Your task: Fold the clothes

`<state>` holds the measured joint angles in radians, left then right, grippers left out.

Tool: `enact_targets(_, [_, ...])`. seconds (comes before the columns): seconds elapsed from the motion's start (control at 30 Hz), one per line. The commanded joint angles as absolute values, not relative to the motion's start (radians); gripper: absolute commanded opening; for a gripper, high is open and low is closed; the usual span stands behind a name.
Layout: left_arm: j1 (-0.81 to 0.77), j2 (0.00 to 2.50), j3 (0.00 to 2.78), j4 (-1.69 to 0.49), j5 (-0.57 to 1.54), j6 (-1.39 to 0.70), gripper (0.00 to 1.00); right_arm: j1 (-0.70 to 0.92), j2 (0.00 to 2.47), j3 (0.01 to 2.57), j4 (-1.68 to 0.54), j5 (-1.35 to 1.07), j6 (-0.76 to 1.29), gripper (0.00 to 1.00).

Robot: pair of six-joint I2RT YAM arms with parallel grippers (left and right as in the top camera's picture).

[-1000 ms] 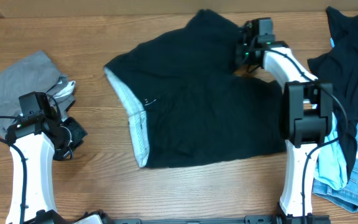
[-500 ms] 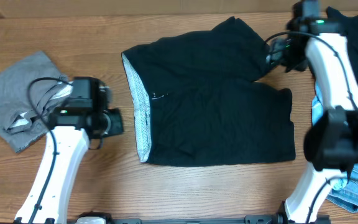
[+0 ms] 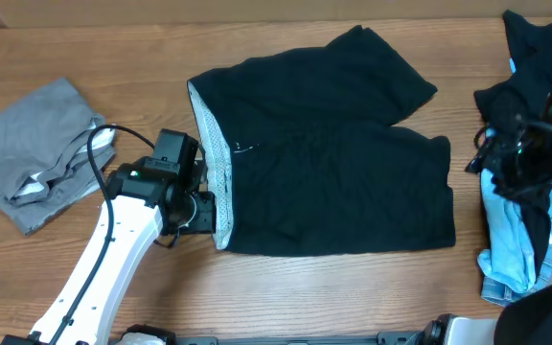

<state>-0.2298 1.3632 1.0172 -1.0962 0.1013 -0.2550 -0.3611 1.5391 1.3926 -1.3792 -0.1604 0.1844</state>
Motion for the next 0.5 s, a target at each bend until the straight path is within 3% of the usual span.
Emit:
enact_targets(0.0, [-0.265,1.367,1.014,-1.048,0.101,-0.222,0.54,-0.362,1.524,1.224,-1.298,-0.216,0.215,0.66])
enact_targets(0.2, [-0.44,1.475,0.973,-1.024,0.099,-0.213,0.58,-0.362,1.524,1.035,-1.172,-0.274,0.241,0.66])
enact_targets(0.47, [-0.459,1.706,0.951,-1.008,-0.036,-0.322,0.55,-0.362,1.524,1.031,-1.166,-0.271,0.24,0.65])
